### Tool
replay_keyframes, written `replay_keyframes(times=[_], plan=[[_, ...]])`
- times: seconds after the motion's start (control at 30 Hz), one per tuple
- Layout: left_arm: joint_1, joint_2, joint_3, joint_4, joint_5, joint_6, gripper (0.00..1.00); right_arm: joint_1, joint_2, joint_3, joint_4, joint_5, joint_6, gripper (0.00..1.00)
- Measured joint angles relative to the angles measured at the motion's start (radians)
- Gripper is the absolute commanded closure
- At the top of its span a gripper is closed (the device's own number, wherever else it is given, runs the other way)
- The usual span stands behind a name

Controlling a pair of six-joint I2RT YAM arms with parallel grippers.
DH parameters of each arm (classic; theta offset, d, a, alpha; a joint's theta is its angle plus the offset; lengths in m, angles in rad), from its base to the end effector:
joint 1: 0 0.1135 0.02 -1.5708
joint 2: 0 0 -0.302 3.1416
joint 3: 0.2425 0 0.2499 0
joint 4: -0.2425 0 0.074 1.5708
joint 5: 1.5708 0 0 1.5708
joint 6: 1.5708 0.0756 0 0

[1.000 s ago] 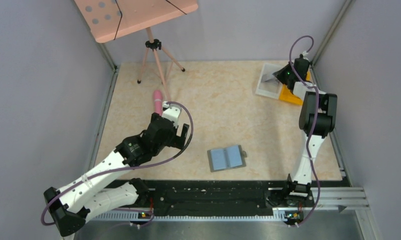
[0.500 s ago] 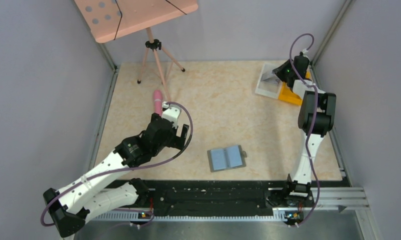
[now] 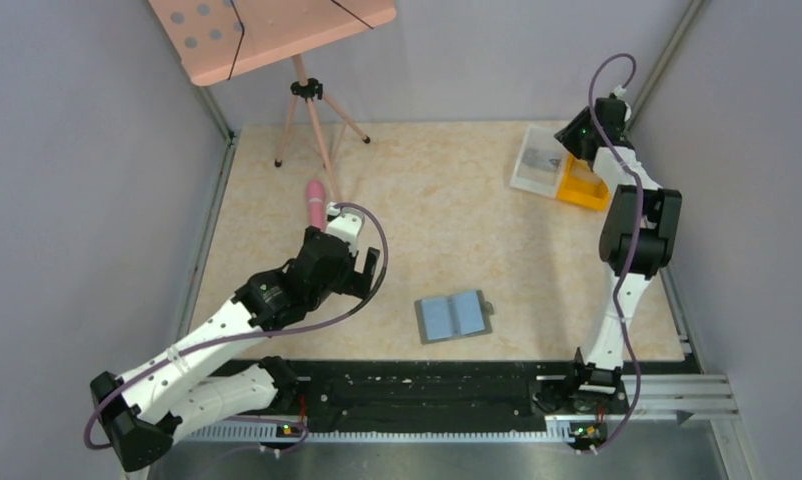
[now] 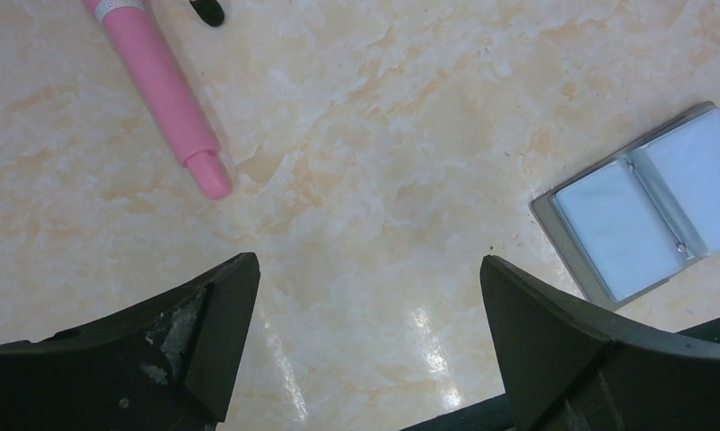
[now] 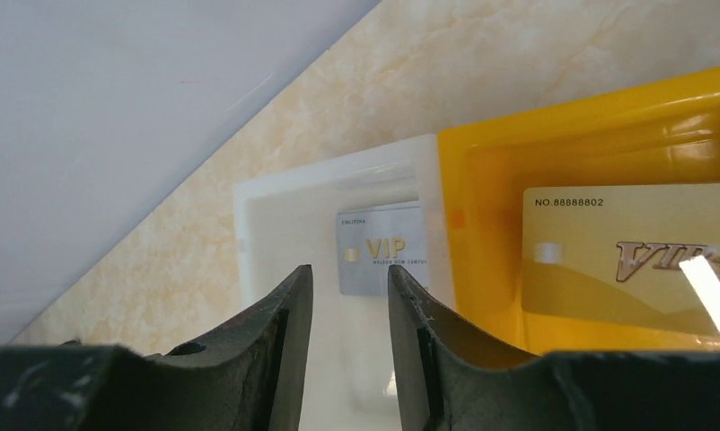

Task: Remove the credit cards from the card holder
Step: Place the credit card in the storage box, then remove the credit card from the card holder.

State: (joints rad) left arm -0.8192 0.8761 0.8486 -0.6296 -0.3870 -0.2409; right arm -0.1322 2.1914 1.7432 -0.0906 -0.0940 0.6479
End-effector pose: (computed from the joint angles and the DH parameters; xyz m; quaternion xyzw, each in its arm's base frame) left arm 0.1471 -0.1156 0.3109 0.1698 0.8683 -0.0700 0.4607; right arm 0.5643 -0.0679 0.2316 0.3089 0.8124 0.1652 0.4661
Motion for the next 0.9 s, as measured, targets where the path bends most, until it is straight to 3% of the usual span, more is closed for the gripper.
replay_keyframes(times=[0.2,0.4,0.7,0.9], plan=[[0.0,0.065,0.002,-0.009,0.027,-0.068,0.03,0.01,-0.155,-0.046,-0.064,-0.005,-0.023,0.62],[0.037,0.124,0.002,0.006,0.145,-0.214,0.05,0.07,-0.5,-0.417,-0.035,-0.069,-0.015,0.62],[0.121,0.133,-0.02,0.094,0.286,-0.348,0.05,0.208,-0.806,-0.824,-0.116,-0.151,-0.061,0.61],[0.219,0.117,-0.075,0.129,0.377,-0.383,0.05,0.459,-1.009,-0.938,-0.178,-0.102,-0.063,0.6]])
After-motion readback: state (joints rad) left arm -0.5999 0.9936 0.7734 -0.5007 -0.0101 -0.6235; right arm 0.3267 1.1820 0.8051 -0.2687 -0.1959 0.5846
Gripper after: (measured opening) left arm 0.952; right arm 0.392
